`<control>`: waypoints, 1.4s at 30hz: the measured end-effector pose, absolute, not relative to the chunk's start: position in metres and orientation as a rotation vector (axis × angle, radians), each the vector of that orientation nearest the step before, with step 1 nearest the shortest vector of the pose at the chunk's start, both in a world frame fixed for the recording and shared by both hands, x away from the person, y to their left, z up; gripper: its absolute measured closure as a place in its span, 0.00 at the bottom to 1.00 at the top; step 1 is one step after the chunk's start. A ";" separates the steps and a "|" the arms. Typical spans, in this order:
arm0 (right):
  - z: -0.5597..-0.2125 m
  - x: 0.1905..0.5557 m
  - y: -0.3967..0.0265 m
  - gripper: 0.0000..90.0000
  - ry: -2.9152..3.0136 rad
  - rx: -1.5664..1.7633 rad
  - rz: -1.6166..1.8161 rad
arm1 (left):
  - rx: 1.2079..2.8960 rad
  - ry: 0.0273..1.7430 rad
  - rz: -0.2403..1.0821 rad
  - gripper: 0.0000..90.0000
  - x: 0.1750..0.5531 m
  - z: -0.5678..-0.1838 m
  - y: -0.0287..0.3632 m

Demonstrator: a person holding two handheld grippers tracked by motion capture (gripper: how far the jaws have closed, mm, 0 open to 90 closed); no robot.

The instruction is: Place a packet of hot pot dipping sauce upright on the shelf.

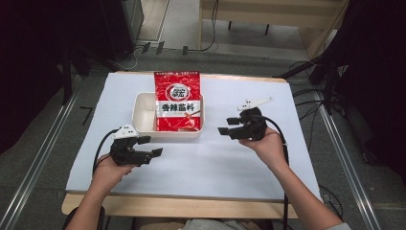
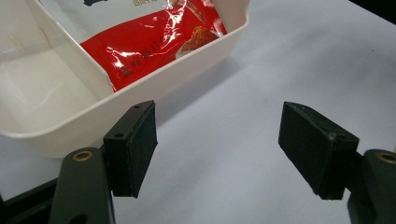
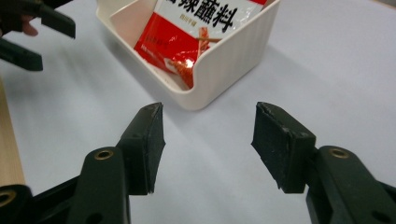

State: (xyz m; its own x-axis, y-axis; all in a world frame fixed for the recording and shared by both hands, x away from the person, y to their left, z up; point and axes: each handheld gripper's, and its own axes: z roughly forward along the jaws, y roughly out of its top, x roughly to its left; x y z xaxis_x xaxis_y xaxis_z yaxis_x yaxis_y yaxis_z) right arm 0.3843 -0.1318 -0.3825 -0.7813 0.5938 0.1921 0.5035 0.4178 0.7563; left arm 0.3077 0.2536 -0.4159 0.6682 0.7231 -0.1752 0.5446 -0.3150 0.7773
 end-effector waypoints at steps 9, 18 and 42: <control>-0.395 0.359 -0.140 0.44 2.541 0.946 1.307 | 2.006 0.981 0.256 0.32 0.309 -0.416 0.252; -0.421 0.343 -0.152 0.41 2.562 0.964 1.305 | 2.009 0.972 0.249 0.32 0.309 -0.416 0.251; -0.449 0.349 -0.145 0.34 2.615 1.009 1.280 | 2.033 0.959 0.240 0.32 0.310 -0.417 0.248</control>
State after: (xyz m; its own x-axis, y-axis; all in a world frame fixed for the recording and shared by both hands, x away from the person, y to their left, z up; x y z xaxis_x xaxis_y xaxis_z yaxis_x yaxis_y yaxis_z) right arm 0.3491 -0.1448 -0.4487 -0.7841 0.5802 0.2205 0.5301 0.4410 0.7243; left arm 0.3099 0.2475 -0.4174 0.6870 0.7062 -0.1712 0.5426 -0.3419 0.7673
